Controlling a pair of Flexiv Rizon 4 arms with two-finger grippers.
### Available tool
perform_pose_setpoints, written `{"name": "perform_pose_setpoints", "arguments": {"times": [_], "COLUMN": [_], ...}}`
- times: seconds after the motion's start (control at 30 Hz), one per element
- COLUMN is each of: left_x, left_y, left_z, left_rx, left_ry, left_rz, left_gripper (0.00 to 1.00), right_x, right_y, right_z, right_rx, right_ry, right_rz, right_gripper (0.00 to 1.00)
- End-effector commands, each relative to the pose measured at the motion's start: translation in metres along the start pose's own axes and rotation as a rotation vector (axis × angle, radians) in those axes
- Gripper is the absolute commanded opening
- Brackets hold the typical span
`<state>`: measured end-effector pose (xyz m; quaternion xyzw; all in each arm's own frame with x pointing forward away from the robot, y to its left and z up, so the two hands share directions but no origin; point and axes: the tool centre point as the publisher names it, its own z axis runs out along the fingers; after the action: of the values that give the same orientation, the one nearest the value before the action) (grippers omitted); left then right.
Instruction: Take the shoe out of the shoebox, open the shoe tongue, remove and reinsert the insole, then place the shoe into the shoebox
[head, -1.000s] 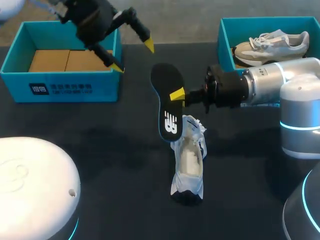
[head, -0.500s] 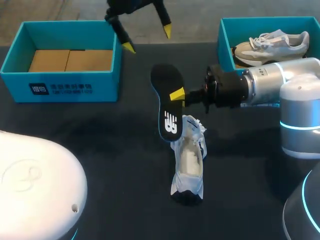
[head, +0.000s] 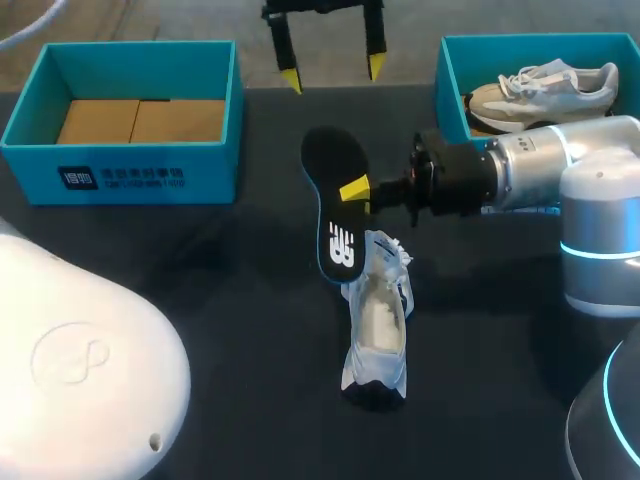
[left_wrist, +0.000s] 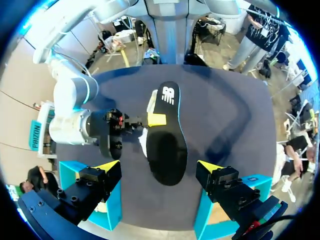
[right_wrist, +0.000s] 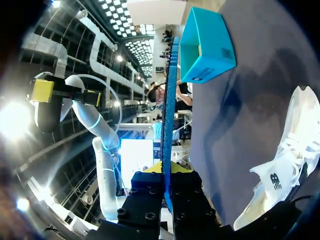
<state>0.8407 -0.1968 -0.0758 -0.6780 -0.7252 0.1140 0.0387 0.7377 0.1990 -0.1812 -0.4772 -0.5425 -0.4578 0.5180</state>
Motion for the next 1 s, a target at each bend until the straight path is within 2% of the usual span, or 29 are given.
{"name": "perform_pose_setpoints", "arguments": {"times": [0.03,0.27,0.47,0.67,1.0], "left_x": [-0.006,-0.005,0.005,0.026,0.068], "left_y": [0.0,0.005,0.009,0.006,0.0], "left_z": [0.0,0.004,-0.002,-0.005,0.004], "left_rx": [-0.008,-0.022,-0.064,-0.105,-0.17], "left_ry": [0.227,0.207,0.124,-0.094,-0.439], "left_rz": [0.003,-0.025,-0.041,-0.011,0.026], "left_gripper": [1.0,1.0,1.0,1.0,1.0], "right_x": [0.0,0.0,0.0,0.0,0.0], "right_y": [0.0,0.0,0.0,0.0,0.0], "right_z": [0.001,0.001,0.001,0.001,0.001], "right_rx": [-0.001,-0.001,-0.001,-0.001,-0.001], "right_ry": [-0.002,-0.002,-0.002,-0.002,-0.002], "right_rz": [0.001,0.001,0.001,0.001,0.001], "right_gripper": [0.0,0.0,0.0,0.0,0.0]}}
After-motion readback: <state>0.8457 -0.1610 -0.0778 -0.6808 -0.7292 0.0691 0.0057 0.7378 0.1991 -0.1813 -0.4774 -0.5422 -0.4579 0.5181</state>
